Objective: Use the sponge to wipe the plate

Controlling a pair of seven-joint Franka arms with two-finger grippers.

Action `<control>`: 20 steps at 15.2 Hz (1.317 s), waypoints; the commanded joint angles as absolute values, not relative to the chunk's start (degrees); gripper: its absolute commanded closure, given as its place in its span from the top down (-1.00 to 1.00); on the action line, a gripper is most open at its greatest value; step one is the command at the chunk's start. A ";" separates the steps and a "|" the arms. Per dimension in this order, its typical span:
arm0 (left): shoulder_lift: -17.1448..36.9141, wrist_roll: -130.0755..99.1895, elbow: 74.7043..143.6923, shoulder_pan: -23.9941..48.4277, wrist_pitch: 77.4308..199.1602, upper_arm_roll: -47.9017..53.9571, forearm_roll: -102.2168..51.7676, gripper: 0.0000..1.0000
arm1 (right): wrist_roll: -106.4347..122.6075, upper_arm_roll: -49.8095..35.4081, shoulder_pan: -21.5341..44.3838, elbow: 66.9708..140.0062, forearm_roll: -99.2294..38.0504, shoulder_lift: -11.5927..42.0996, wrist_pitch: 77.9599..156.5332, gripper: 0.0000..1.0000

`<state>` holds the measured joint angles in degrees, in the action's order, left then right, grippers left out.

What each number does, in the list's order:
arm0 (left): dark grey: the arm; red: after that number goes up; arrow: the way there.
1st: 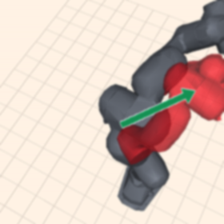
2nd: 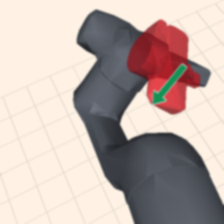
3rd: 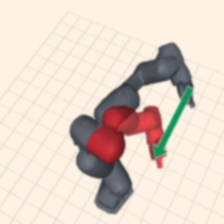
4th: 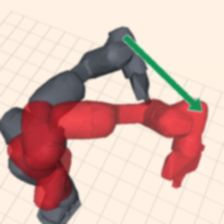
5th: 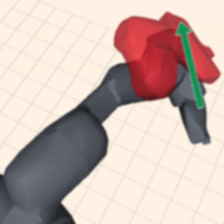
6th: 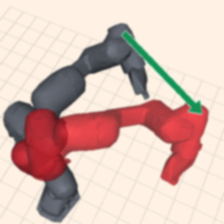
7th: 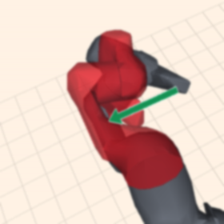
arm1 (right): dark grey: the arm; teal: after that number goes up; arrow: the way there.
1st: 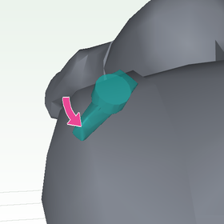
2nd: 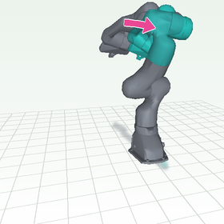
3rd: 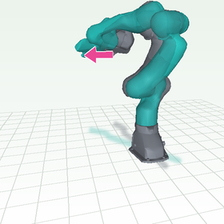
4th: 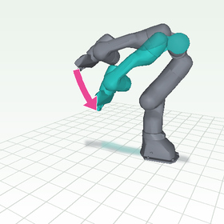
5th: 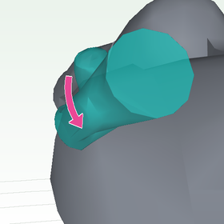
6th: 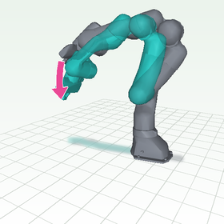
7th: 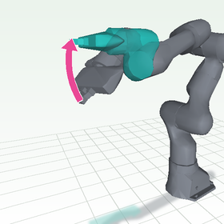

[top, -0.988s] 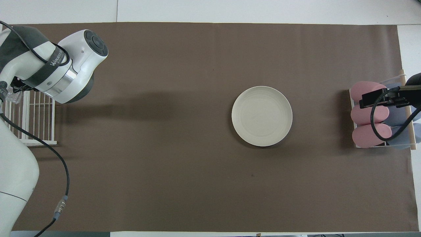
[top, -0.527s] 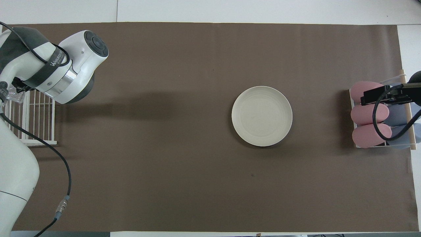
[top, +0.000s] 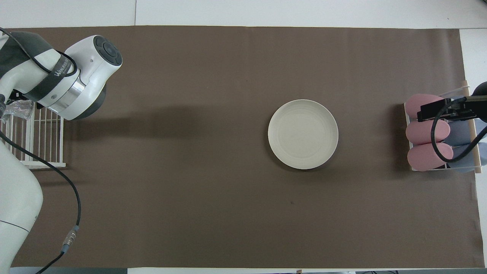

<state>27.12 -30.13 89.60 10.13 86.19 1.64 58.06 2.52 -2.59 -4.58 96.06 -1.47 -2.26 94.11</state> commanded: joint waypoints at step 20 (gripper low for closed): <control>-2.71 -14.60 89.56 1.93 84.38 1.32 4.76 1.00 | 3.16 -2.90 -4.92 94.75 -1.76 -1.41 93.25 1.00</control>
